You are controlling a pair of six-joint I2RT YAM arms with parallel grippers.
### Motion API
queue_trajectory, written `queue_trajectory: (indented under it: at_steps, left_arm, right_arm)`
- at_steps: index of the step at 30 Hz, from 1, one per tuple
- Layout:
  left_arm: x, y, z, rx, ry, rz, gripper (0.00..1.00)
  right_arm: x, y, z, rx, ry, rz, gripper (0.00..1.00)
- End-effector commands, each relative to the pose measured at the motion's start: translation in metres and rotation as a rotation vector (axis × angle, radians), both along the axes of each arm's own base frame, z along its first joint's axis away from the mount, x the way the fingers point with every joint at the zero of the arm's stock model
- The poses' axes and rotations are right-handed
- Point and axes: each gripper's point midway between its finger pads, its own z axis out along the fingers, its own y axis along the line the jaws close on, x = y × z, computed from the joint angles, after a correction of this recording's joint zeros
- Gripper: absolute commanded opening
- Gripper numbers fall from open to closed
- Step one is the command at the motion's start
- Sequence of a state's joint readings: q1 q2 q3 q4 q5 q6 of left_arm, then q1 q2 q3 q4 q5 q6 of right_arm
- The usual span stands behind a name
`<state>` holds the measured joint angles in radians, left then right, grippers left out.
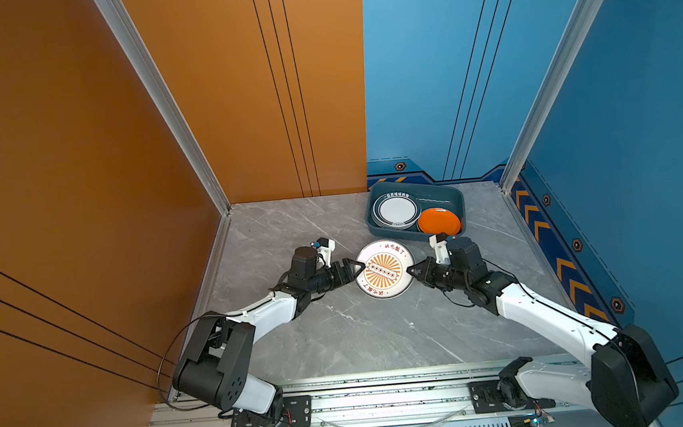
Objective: Place the plates into the plastic bin on the countertop
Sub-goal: 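Grasp the sunburst plate rim with the right gripper and drag it toward the left gripper, then grasp the sunburst plate rim with the left gripper while the right holds it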
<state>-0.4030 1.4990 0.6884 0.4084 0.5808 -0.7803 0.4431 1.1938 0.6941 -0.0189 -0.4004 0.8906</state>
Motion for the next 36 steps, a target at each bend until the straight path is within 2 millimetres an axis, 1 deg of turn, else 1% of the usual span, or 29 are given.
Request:
queue_trajectory:
  at_steps: [1,4,6,10,14,16,18,20,22,27,29,31,33,36]
  left_arm:
    - [0.005,-0.017,0.021,-0.058,-0.055,-0.046,0.78]
    - [0.003,-0.026,0.026,-0.107,-0.058,-0.077,0.66]
    - [0.001,-0.032,0.03,-0.147,-0.058,-0.097,0.6]
    - [0.0,-0.038,0.035,-0.206,-0.058,-0.118,0.51]
    - [-0.001,-0.041,0.037,-0.228,-0.057,-0.132,0.43]
    - [-0.001,-0.042,0.038,-0.231,-0.06,-0.137,0.37]
    - [-0.001,-0.042,0.04,-0.234,-0.063,-0.143,0.24]
    - [-0.001,-0.043,0.04,-0.236,-0.059,-0.146,0.14]
    - [-0.001,-0.044,0.039,-0.238,-0.053,-0.15,0.0]
    - [-0.001,-0.047,0.034,-0.236,-0.038,-0.157,0.0]
    - [-0.001,-0.048,0.035,-0.237,-0.038,-0.162,0.0]
    - [-0.001,-0.049,0.036,-0.24,-0.04,-0.166,0.0]
    - [-0.001,-0.05,0.039,-0.243,-0.045,-0.171,0.0]
    - [0.0,-0.051,0.041,-0.246,-0.048,-0.176,0.0]
  right_arm:
    - [-0.003,-0.001,0.012,0.05,-0.021,0.013,0.0]
    - [0.0,-0.002,0.019,0.083,-0.034,0.013,0.0]
    - [0.002,-0.002,0.02,0.106,-0.036,0.016,0.0]
    - [0.008,0.002,0.021,0.158,-0.034,0.042,0.0]
    - [0.014,0.004,0.016,0.198,-0.024,0.051,0.0]
    - [0.018,0.005,0.014,0.211,-0.021,0.056,0.0]
    - [0.019,0.006,0.011,0.215,-0.016,0.059,0.0]
    - [0.021,0.005,0.009,0.215,-0.013,0.057,0.0]
    - [0.022,0.005,0.006,0.215,-0.01,0.056,0.0]
    - [0.025,0.005,0.003,0.216,-0.014,0.061,0.0]
    - [0.026,0.006,0.004,0.225,-0.028,0.072,0.09]
    - [0.027,0.008,0.008,0.243,-0.052,0.094,0.2]
    - [0.028,0.011,0.012,0.256,-0.075,0.121,0.27]
    - [0.03,0.017,0.016,0.269,-0.093,0.167,0.29]
